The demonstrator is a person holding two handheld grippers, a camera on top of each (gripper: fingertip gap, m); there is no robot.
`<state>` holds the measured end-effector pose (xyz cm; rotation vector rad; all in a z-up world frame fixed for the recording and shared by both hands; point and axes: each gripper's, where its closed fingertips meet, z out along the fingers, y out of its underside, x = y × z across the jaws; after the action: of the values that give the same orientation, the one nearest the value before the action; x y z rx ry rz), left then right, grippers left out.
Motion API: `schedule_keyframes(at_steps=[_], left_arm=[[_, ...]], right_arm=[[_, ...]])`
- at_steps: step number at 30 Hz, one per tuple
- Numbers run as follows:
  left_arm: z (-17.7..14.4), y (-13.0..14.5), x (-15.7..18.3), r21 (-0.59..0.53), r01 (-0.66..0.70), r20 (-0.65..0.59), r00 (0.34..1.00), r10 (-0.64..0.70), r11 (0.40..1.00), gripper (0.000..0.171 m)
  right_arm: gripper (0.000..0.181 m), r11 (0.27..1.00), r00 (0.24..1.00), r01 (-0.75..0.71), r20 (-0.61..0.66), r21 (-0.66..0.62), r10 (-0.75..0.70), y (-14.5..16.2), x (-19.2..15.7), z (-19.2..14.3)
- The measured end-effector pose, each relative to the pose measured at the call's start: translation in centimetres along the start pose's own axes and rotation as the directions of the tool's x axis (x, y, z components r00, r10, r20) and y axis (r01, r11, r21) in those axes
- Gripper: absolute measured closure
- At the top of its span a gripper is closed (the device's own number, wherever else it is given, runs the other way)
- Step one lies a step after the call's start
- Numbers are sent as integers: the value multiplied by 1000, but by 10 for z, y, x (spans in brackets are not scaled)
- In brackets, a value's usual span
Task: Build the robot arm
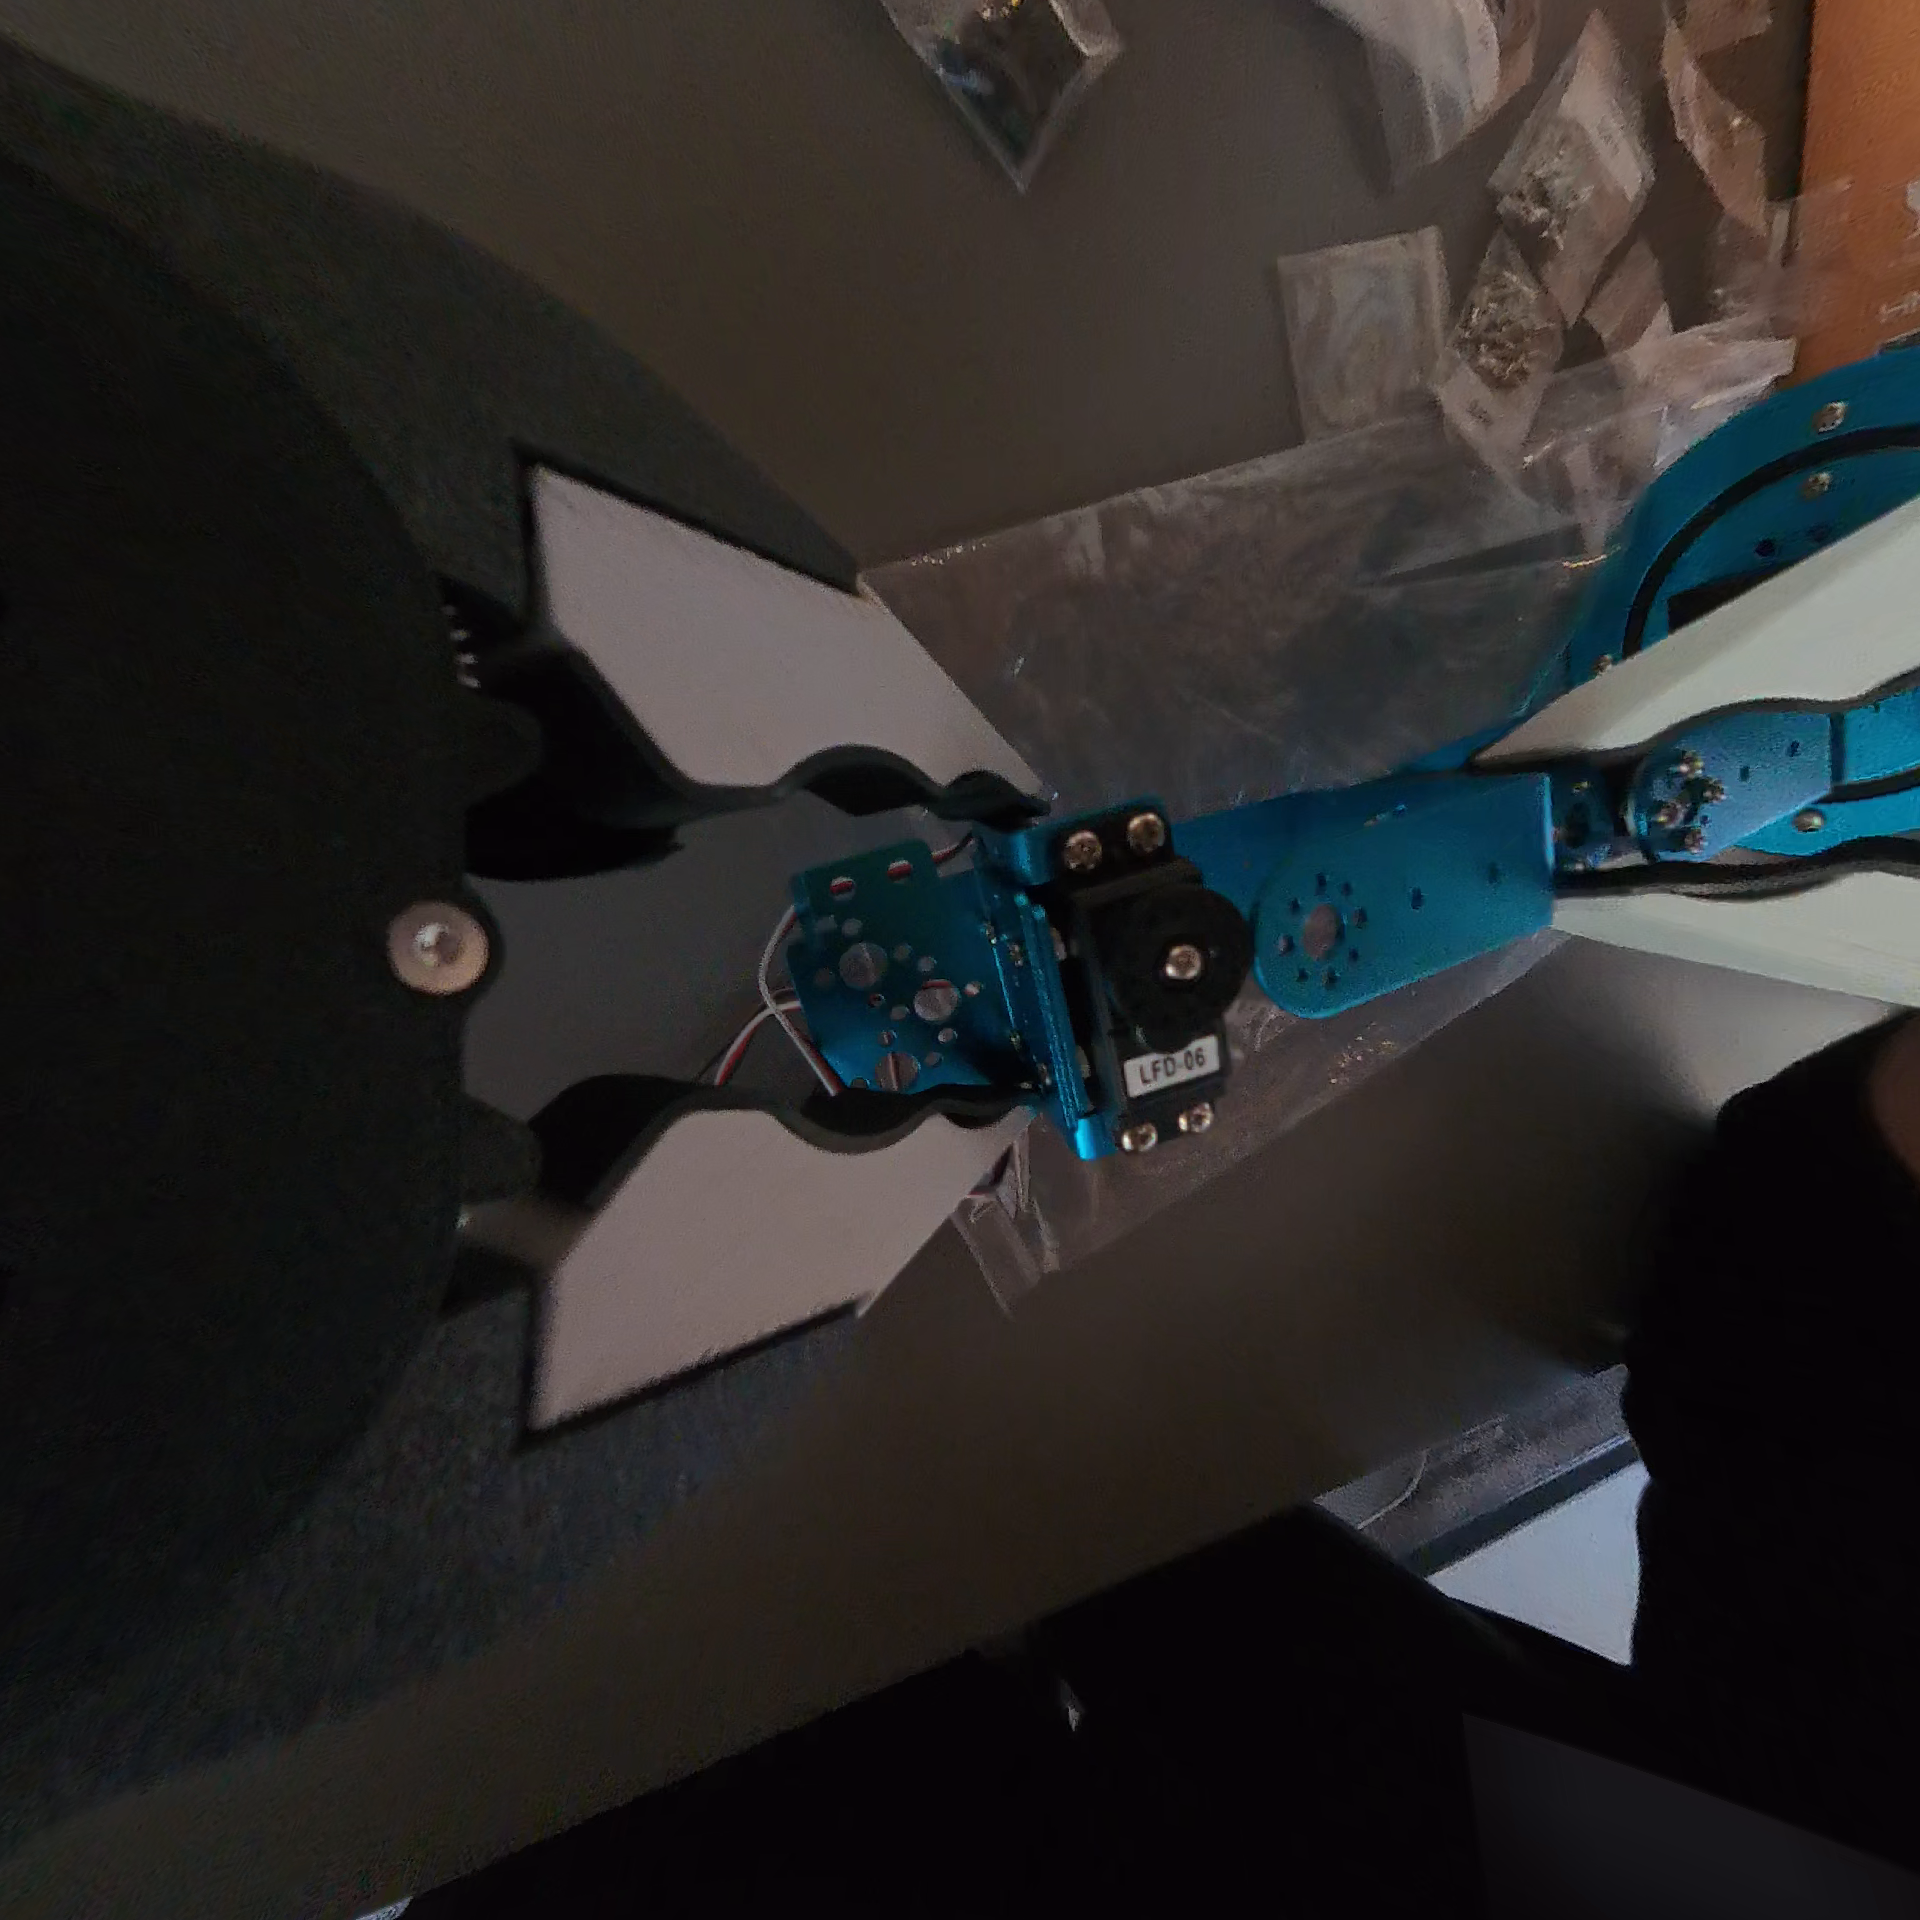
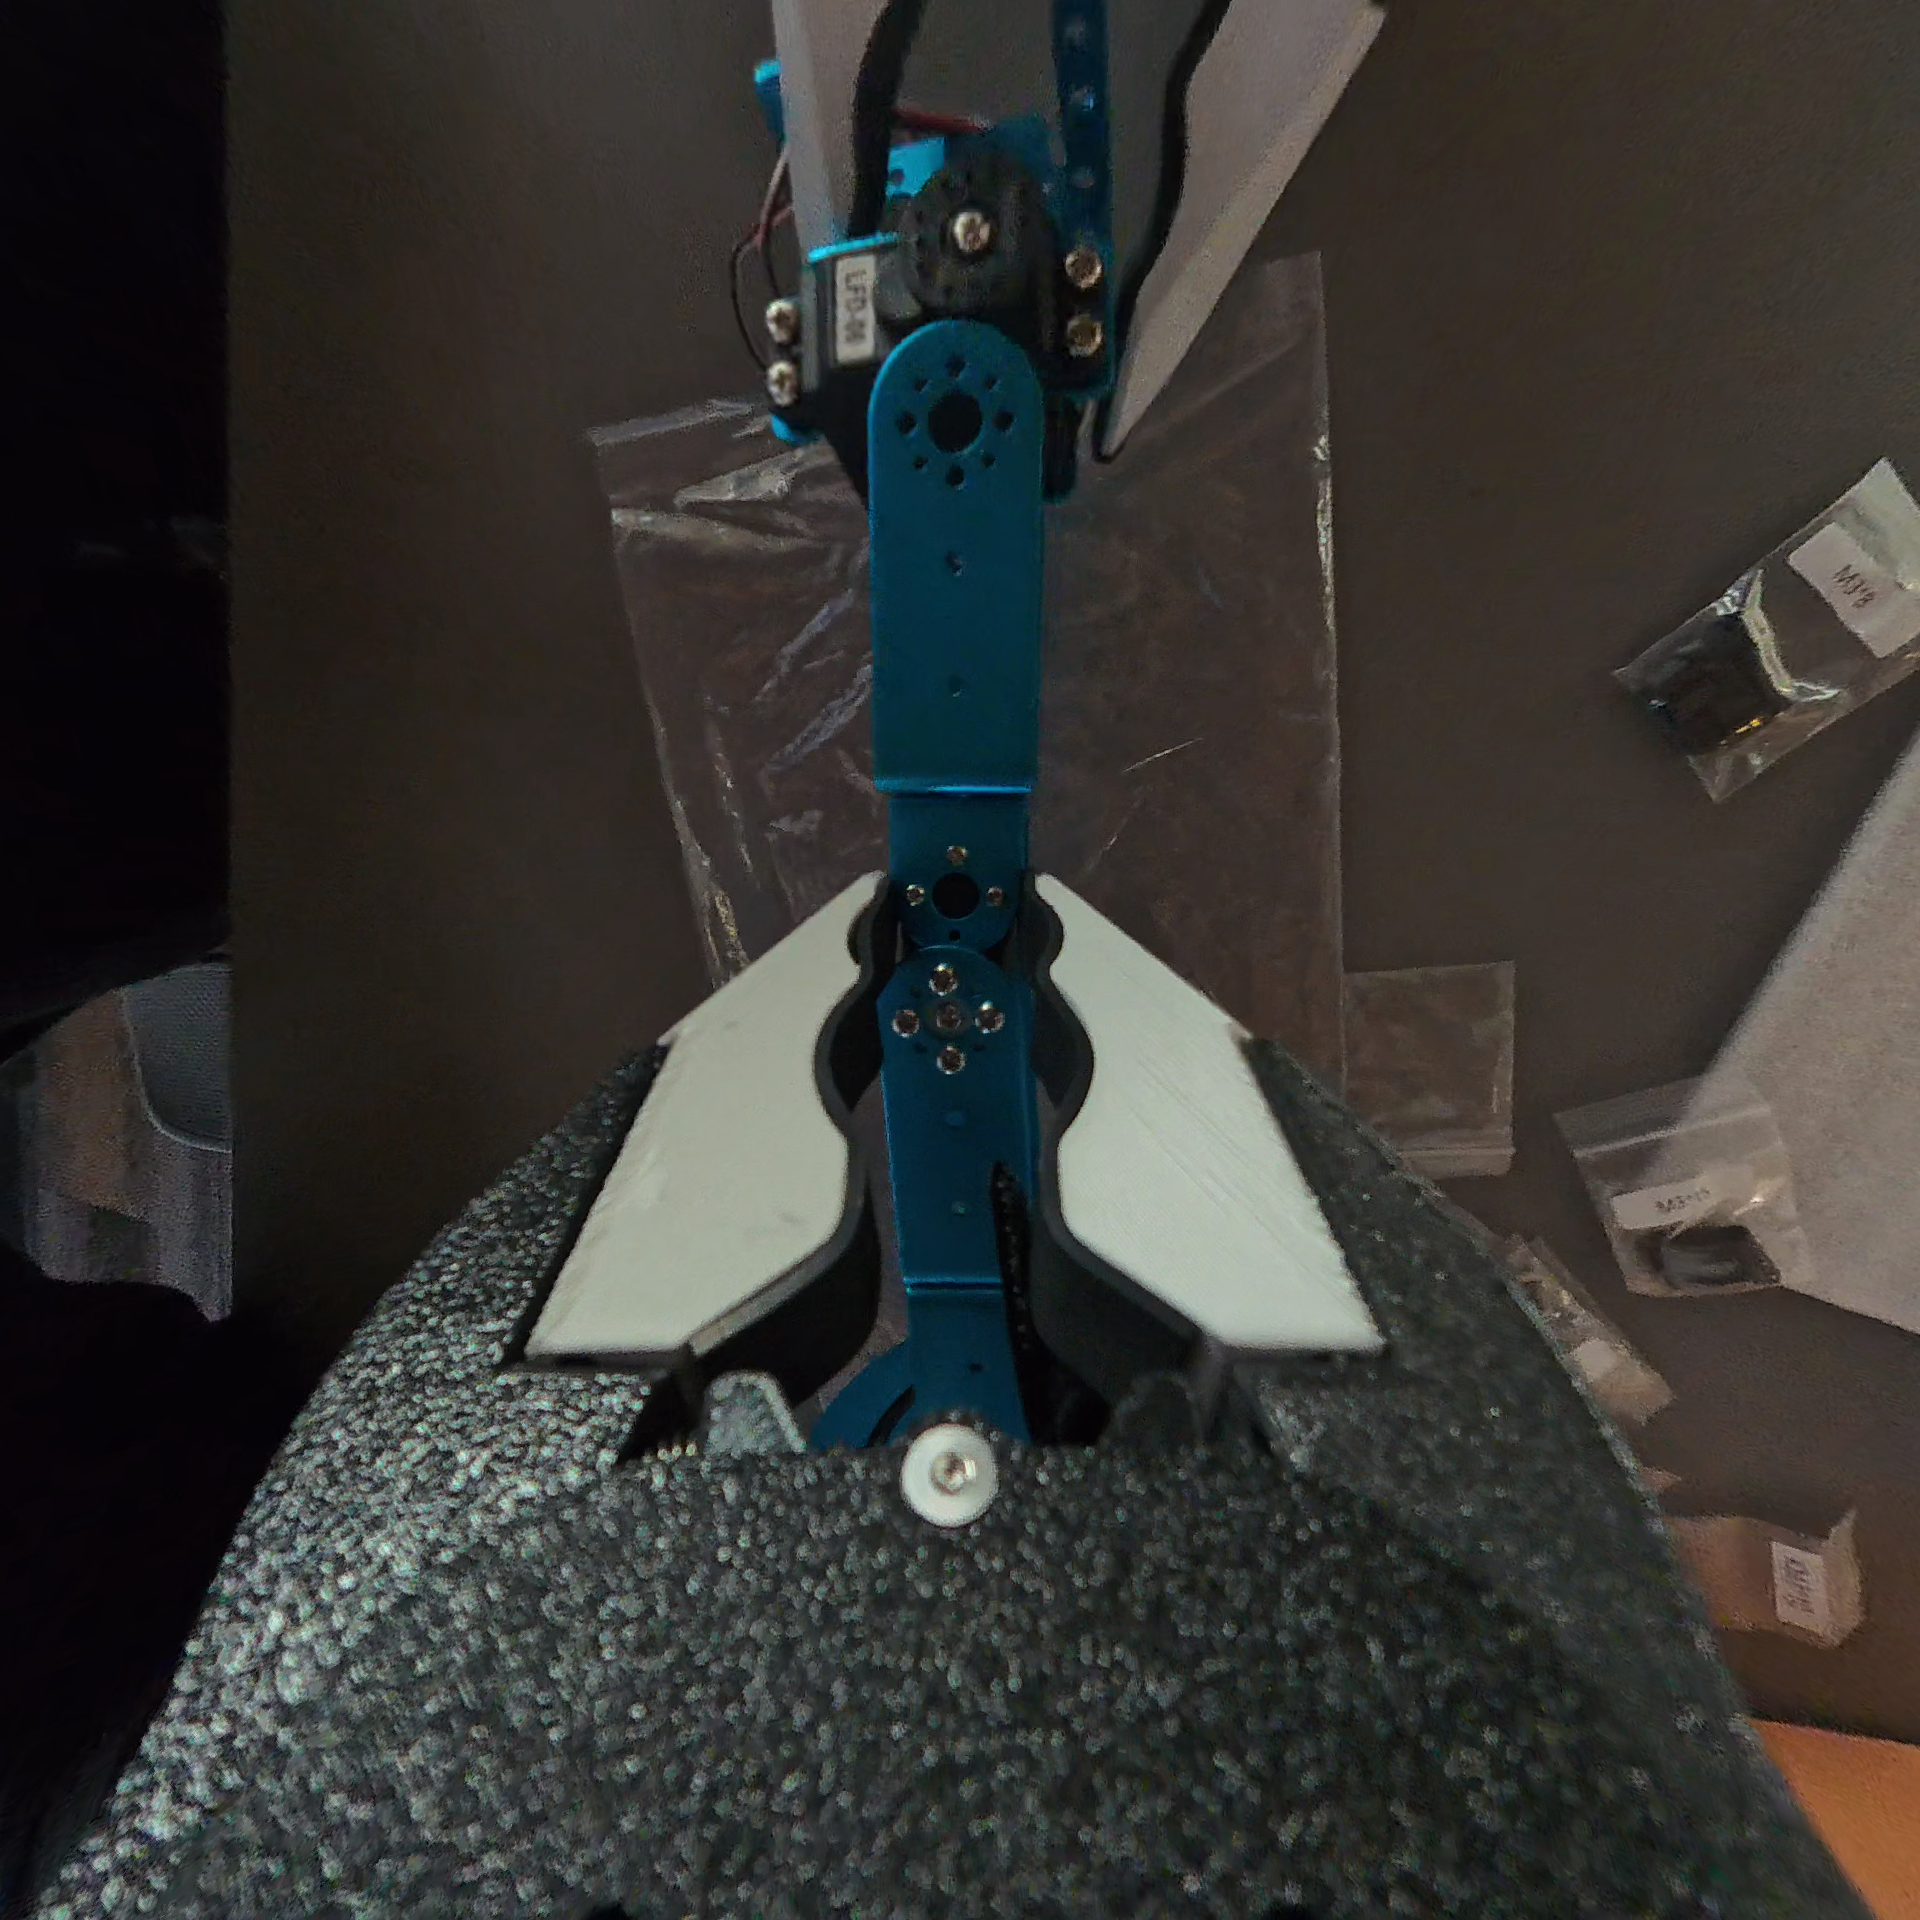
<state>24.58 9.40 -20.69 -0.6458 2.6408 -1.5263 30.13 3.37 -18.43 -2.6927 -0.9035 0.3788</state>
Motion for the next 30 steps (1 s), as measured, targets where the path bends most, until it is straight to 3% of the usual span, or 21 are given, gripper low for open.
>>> schedule_keyframes(at_steps=[8, 13, 18, 30], left_arm=[[5, 1, 1, 2, 62, -25, 998, -62, 998, 121], [14, 3, -4, -33, 185, -20, 982, -185, 982, 121], [20, 15, -4, -103, 165, 14, 986, -165, 981, 121], [14, 19, -4, -81, 350, -51, 934, -355, 933, 121]], right_arm=[[160, 1000, 1000, 11, 25, -7, -11, 0, -3, 4], [160, 1000, 999, 15, 34, -20, -14, -1, -3, 10], [160, 998, 999, 21, 39, -61, -19, 0, -5, 20], [160, 999, 1000, 16, 19, -44, -15, 1, 0, 15]])
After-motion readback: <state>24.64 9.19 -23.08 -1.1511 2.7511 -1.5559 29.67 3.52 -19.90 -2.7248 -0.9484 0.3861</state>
